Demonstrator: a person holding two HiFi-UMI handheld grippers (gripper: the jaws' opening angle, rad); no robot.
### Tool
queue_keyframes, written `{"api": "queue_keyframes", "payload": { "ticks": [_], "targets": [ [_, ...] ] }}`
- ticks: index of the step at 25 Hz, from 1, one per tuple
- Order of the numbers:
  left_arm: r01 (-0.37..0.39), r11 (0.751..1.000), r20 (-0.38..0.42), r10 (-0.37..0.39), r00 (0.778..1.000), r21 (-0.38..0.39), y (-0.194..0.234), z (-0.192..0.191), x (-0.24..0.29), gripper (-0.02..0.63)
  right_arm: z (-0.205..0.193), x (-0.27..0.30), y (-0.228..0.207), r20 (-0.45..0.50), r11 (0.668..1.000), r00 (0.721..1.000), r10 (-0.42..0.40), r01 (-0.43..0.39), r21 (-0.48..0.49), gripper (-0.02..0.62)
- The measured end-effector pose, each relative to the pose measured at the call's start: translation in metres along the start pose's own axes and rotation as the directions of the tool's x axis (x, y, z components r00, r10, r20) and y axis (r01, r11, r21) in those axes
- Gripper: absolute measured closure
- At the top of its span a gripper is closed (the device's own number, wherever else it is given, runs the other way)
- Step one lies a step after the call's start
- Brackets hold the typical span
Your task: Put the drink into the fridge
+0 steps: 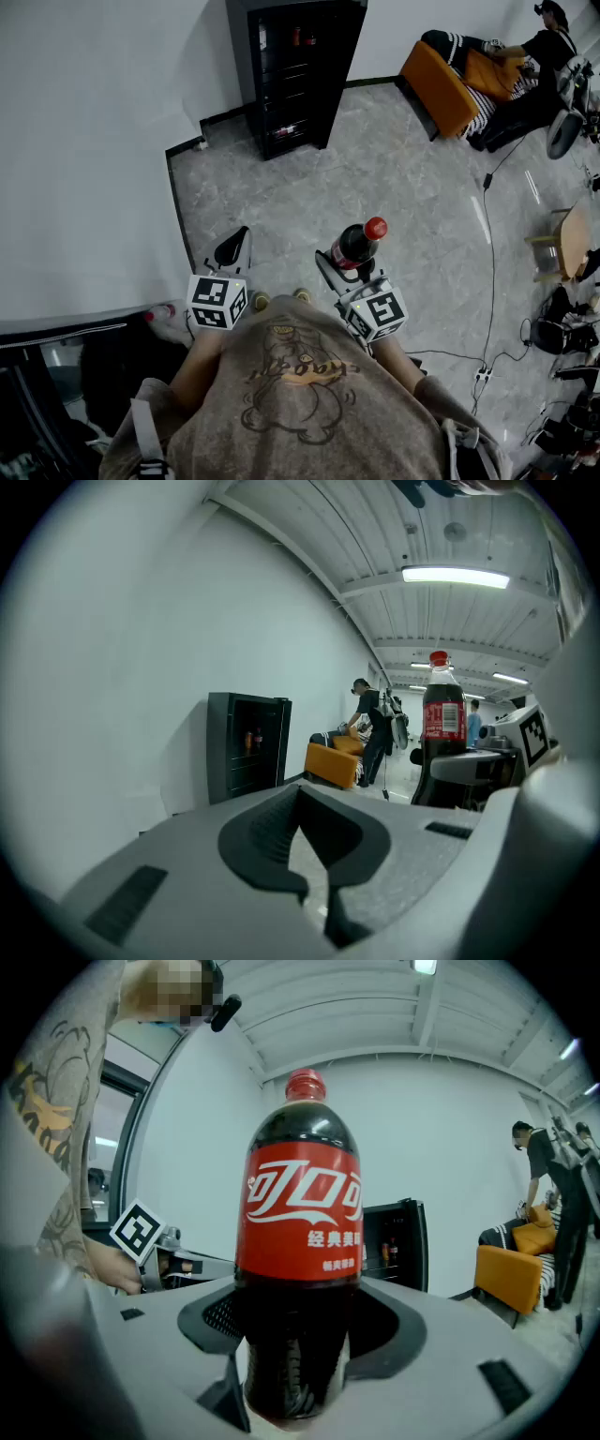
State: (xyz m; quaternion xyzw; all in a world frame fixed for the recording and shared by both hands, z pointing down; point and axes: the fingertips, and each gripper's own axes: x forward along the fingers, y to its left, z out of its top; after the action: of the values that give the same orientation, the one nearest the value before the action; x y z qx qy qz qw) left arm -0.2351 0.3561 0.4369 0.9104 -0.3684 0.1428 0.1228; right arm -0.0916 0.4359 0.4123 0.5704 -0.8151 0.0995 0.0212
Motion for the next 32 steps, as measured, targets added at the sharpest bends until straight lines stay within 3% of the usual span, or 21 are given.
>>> {"api": "queue_keyframes", "payload": {
  "ticks": [10,22,28,32],
  "targets": [
    [0.013,1.0,-0.007,-0.013,1.0,0.008,-0.023,0.008,0.009,0.601,0.009,-0.009,-0.011,-0.003,1.0,1.0,0.017,-0.018,-0.017,0.305],
    [-0.029,0.999,0.046,0.029,0.998,-0.013,-0.048,0.012,0.028,0.601,0.004,-0.017,-0.03,-0.011,0.991,0.992,0.124,-0.125,-0.046,0.305],
    [-0.026,0.999,0.036,0.027,0.999,-0.02,-0.05,0.007,0.041,0.601,-0.003,-0.012,-0.039,-0.062,0.992,0.99,0.123,-0.125,-0.034,0.305],
    [-0.013,1.0,0.028,0.014,1.0,-0.016,-0.05,0.003,0.053,0.601,-0.004,-0.006,-0.047,-0.029,0.991,0.991,0.128,-0.129,-0.042,0.305]
  ]
}}
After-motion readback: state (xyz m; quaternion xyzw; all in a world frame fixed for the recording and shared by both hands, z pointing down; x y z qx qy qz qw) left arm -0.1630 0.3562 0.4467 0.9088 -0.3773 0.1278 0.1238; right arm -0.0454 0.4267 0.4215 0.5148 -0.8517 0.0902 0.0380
